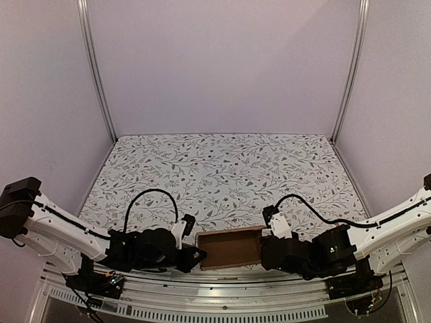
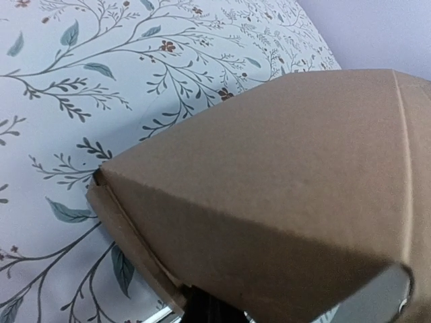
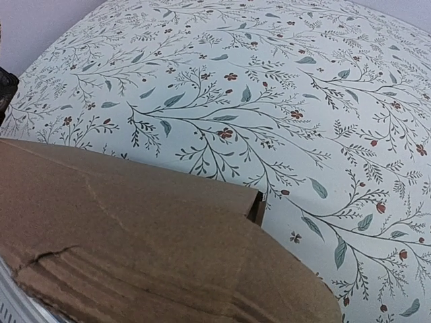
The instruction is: Fold the paper box
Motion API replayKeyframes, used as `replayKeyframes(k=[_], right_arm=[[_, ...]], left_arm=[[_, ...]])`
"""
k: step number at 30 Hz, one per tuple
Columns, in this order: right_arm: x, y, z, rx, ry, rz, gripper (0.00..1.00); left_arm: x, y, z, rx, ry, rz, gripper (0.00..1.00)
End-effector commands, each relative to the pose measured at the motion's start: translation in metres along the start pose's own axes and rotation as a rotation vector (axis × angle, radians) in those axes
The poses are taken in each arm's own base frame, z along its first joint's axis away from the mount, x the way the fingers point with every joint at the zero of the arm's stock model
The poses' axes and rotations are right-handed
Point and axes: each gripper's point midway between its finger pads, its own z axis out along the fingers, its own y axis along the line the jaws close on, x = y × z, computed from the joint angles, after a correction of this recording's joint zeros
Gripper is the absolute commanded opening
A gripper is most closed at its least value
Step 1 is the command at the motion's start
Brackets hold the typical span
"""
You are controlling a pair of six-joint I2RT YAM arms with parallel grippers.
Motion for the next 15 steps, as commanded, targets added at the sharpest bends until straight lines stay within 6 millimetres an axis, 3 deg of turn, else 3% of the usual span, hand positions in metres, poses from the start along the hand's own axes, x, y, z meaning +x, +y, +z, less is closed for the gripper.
replayKeyframes(k=[1,5,15], right_arm=[[0.020,-0.006,0.003,0.030,0.048,-0.022,0.00],[0.033,-0.010,0.006,0.047,0.083,-0.027,0.00],[0.047,-0.013,0.005,0.072,0.106,-0.036,0.00]], left_arm=[[-0.004,0.026,-0.008,-0.079,-0.024,-0.005,0.00],[0.000,0.034,-0.011,-0.089,-0.024,-0.020,0.00],[-0.001,0.032,-0.029,-0.044,-0.027,-0.039,0.00]])
